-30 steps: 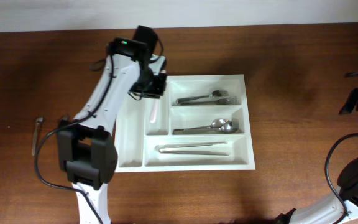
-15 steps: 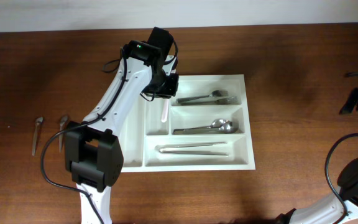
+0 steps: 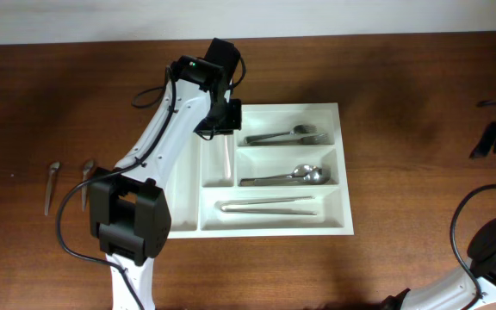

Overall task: Pack container
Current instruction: 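Lift the knife and carry it over the tray's narrow left compartment, then release the knife in the compartment and withdraw the left gripper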

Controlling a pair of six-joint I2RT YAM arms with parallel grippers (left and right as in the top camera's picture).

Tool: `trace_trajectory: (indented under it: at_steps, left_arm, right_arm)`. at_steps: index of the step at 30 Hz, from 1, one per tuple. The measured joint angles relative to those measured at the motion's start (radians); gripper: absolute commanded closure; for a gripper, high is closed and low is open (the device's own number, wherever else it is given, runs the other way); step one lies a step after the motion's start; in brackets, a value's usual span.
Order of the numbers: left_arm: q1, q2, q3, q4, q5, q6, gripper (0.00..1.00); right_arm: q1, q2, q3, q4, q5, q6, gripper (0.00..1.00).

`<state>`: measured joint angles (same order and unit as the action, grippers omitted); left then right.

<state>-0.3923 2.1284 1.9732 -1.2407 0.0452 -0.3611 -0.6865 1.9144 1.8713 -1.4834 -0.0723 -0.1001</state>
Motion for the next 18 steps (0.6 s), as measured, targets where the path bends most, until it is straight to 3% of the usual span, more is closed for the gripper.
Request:
trace_trajectory:
  at_steps: [7,13,18]
  left_arm:
    - [0.0,0.0,0.0,-0.001,-0.034,-0.003,0.81]
    - [0.0,0.0,0.002,0.01,-0.058,0.001,0.56]
    - [0.012,0.006,0.052,-0.054,-0.135,0.026,0.47]
  right_arm:
    - [0.0,0.0,0.0,0.0,0.0,0.0,0.01]
    - [0.0,0.0,0.0,0.0,0.0,0.0,0.01]
    - [0.0,0.0,0.0,0.0,0.0,0.0,0.01]
